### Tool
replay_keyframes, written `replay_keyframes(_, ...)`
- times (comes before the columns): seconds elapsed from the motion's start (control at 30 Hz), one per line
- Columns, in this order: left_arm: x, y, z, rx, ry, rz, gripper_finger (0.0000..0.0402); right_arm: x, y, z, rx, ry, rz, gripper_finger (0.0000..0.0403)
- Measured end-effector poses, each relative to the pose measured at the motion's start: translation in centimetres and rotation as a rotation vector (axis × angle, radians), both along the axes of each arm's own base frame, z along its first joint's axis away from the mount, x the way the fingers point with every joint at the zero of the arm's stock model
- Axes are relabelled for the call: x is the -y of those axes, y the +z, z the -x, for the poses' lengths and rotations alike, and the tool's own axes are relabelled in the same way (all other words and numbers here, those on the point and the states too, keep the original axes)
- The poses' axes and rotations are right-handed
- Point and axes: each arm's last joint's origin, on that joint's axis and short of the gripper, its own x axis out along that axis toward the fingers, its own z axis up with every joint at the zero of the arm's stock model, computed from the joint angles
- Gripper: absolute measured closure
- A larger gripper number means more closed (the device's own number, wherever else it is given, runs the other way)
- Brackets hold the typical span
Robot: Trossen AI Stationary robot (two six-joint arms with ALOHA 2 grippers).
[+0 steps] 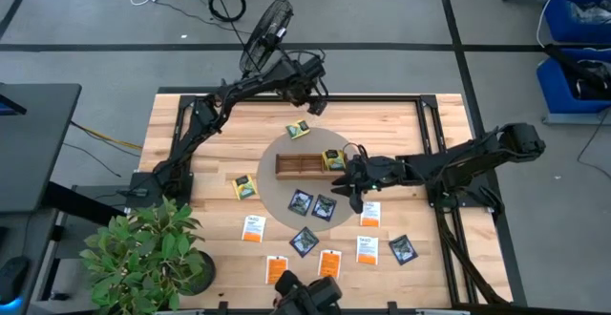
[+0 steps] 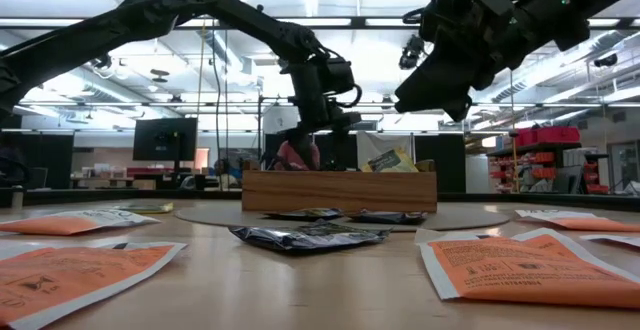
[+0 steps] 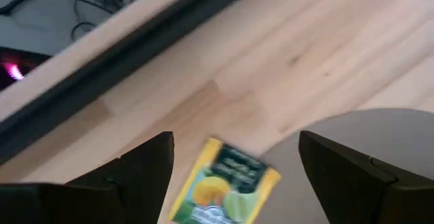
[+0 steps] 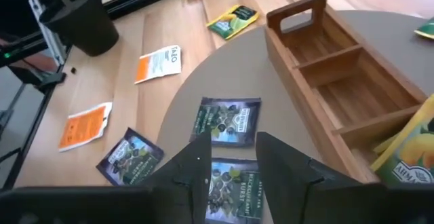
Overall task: Pick & Place Tea
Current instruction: Put the yellow tea bag into the right section of the wooden organizer
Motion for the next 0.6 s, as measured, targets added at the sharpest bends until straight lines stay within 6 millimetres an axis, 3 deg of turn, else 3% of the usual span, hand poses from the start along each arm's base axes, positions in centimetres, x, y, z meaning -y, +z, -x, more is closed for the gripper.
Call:
replay_keyframes(0.3,1.0,-5.1,-1.1,-0.105,-0.042,0.099,0.0081,-0.4,-0.1,0.1,-0.009,-0.002,0.016,0.0277)
replay_keyframes(0.6,0.7,-5.5,-0.9,-0.060,-0.060,0.211,0.0081,-0.4,0.0,0.1,-0.003,-0.002,0.017,0.0277)
